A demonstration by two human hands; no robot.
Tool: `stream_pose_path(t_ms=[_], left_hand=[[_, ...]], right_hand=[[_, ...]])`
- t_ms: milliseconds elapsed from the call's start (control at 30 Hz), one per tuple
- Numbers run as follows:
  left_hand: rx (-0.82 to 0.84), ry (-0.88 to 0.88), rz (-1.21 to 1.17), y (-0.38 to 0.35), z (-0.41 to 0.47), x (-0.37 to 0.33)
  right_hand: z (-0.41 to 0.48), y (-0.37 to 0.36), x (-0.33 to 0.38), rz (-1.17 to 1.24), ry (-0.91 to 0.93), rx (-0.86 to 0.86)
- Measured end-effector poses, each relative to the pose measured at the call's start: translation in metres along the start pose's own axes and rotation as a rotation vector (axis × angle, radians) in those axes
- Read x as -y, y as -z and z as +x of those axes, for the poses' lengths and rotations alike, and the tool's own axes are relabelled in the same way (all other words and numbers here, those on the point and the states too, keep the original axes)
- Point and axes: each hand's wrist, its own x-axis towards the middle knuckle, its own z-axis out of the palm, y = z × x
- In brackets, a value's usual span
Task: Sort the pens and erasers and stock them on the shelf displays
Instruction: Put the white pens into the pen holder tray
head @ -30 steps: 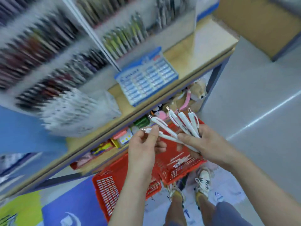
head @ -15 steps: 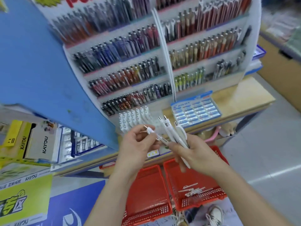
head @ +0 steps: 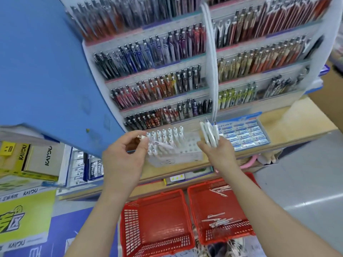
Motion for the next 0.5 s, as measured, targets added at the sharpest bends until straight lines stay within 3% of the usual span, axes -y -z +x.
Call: stream_pose_path(t_ms=[167, 367, 500], left_hand=[[-0.025, -0.056, 0.147, -0.006, -0.004, 0.006], [0.007, -0.279, 0.408, -0.009, -0.003, 0.01], [0.003, -0.307, 0.468, -0.009, -0.001, 0.007]], right_hand=[[-0.005, -0.015, -0.017, 0.032, -0.023, 0.027], [-0.048, -0.026, -0.04, 0.092, -0.041, 0.009], [-0.053, -0.027, -0.04, 0.086, -0.026, 0.016]])
